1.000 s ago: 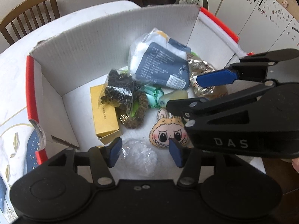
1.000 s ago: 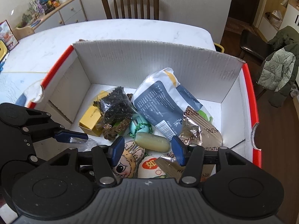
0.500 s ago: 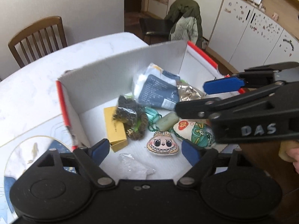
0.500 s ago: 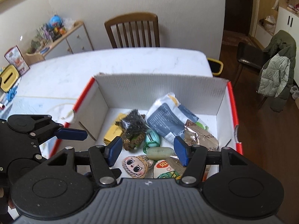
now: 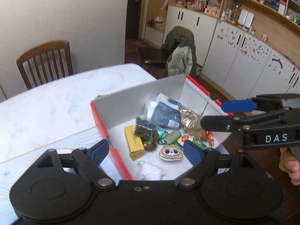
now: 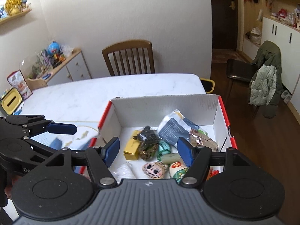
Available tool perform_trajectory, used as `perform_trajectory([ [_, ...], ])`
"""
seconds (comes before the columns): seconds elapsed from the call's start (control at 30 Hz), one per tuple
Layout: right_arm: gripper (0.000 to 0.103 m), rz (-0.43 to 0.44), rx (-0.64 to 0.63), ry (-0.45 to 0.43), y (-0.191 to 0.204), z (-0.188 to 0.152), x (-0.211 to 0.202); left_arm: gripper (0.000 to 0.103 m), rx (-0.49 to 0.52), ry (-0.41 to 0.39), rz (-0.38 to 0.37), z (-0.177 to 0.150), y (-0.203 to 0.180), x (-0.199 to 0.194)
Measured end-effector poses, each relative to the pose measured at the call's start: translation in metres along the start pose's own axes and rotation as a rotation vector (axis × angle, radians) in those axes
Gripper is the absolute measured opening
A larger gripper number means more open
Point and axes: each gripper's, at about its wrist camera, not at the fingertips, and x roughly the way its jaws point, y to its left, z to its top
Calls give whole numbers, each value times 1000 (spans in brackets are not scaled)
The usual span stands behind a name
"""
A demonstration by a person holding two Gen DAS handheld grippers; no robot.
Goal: Organize objects
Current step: 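Withdraw both open tools up and away from the shoebox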
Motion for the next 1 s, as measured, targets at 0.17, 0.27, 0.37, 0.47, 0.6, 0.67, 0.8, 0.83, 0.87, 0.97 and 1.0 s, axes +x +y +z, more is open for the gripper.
perform_trajectory([
  [0.17,69,-31,35,-44,22,-9,-13,90,20,-53,-5,-5,14,-24],
  [0.27,76,-50,49,-74,37,-15,-21,92,26,-71,-16,-8,24,-34],
  [0.37,80,-65,69,-96,50,-20,-27,95,35,-87,-26,-13,34,-43],
  [0.47,82,-85,88,-112,62,-26,-32,98,49,-100,-33,-16,43,-50],
  [0.6,85,-124,125,-125,78,-33,-37,102,61,-113,-51,-23,55,-56],
  [0.67,86,-150,134,-127,88,-37,-39,102,72,-119,-59,-25,61,-57],
  [0.8,88,-193,157,-135,104,-44,-42,103,83,-121,-81,-30,71,-57],
  [0.83,88,-207,168,-136,107,-45,-42,103,85,-120,-88,-31,73,-57],
  [0.87,89,-221,178,-136,110,-45,-42,103,89,-118,-97,-32,76,-57],
  [0.97,89,-253,199,-148,119,-47,-46,103,99,-109,-114,-35,82,-60],
  [1.0,89,-266,205,-153,121,-49,-48,103,108,-108,-122,-36,83,-61],
])
